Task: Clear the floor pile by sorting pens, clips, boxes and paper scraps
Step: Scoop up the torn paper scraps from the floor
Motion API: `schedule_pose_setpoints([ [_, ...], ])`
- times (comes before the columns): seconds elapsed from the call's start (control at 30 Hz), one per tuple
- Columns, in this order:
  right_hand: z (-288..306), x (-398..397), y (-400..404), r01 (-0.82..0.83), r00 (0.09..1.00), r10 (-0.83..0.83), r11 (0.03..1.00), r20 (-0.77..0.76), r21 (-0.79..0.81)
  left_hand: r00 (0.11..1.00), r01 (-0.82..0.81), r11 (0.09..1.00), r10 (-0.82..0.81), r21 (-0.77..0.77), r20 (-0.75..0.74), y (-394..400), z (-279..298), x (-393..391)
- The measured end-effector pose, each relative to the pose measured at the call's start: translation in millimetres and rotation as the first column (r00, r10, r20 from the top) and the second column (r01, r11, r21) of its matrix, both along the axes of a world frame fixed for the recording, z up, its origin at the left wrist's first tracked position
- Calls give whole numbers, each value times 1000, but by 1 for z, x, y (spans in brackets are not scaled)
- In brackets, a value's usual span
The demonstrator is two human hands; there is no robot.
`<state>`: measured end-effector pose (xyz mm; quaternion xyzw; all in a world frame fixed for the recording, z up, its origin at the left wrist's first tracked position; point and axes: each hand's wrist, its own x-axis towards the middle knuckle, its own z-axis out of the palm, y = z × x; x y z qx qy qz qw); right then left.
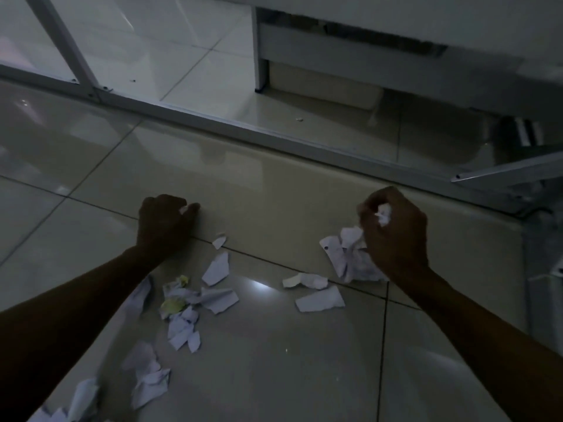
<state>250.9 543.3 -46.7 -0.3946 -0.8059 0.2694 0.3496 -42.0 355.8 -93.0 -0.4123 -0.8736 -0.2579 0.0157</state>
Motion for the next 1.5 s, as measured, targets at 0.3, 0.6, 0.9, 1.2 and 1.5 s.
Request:
schedule_pose_setpoints([
  [0.3,-19,29,20,229,964,-258,928,-66,-293,998,64,989,-67,132,17,-9,6,11],
  [0.6,-15,30,1,81,951,-85,996,298,23,986,166,986,-166,-34,13,-4,2,56],
  [0.9,-31,24,-19,-101,681,196,979,705,-174,981,128,904,-177,-409,-84,-14,-3,92],
  [1.2,-51,-14,-58,-115,688,116,992,716,-50,935,152,933,-242,-327,-258,-13,-16,95],
  [1.5,-63,-35,-96,-346,868,169,881,466,324,932,199,916,-287,-348,-222,-10,-17,96],
])
